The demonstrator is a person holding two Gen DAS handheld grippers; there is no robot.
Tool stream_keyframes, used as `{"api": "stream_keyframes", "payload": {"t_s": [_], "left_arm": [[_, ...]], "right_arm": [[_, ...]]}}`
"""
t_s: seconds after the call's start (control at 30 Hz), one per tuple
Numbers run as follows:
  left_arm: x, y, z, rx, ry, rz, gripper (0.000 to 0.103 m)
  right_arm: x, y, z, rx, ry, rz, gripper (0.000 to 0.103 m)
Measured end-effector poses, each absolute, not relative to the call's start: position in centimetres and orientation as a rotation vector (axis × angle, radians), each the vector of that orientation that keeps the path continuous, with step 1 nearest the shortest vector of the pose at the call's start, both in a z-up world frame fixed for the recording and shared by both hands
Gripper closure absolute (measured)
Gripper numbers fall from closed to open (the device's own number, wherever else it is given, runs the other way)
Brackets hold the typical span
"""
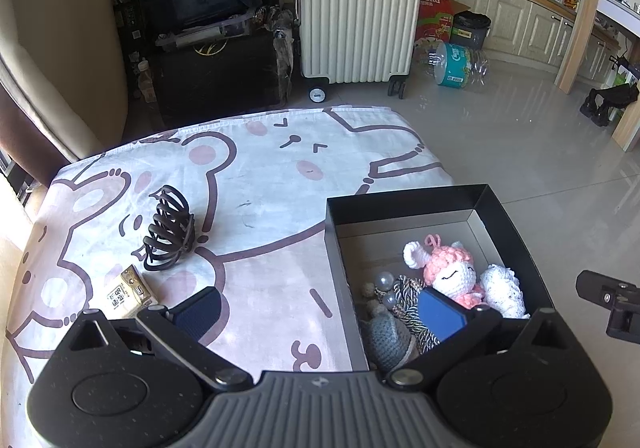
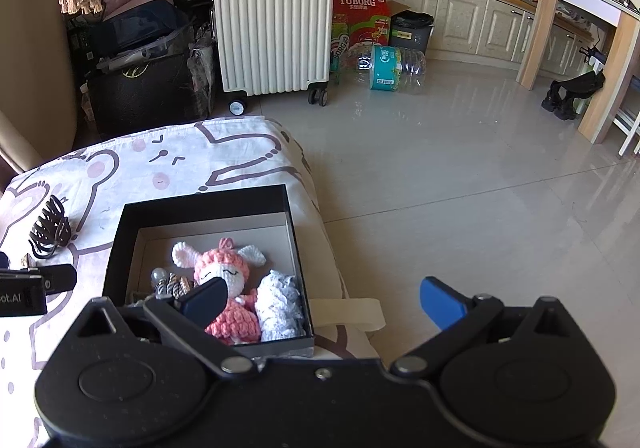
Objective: Organize objects
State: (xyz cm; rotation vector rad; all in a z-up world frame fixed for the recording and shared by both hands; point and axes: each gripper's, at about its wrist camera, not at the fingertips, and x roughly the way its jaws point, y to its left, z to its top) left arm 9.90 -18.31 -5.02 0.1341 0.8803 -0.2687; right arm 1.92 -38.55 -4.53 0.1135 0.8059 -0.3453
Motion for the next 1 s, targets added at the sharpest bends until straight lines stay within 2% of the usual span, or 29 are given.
{"api": "stream_keyframes", "payload": {"t_s": [0.33, 1.0], "left_arm": [[10.3, -16.5, -5.0, 0.126, 0.885, -0.229, 0.000], [11.1, -8.1, -4.5, 0.076, 0.885, -0.090, 0.000]], "right_arm": [[2.6, -37.8, -4.7, 0.112, 0.812, -0.336, 0.000], [6.2, -31.0, -4.6, 0.063, 0.809, -0.200, 0.000]]}}
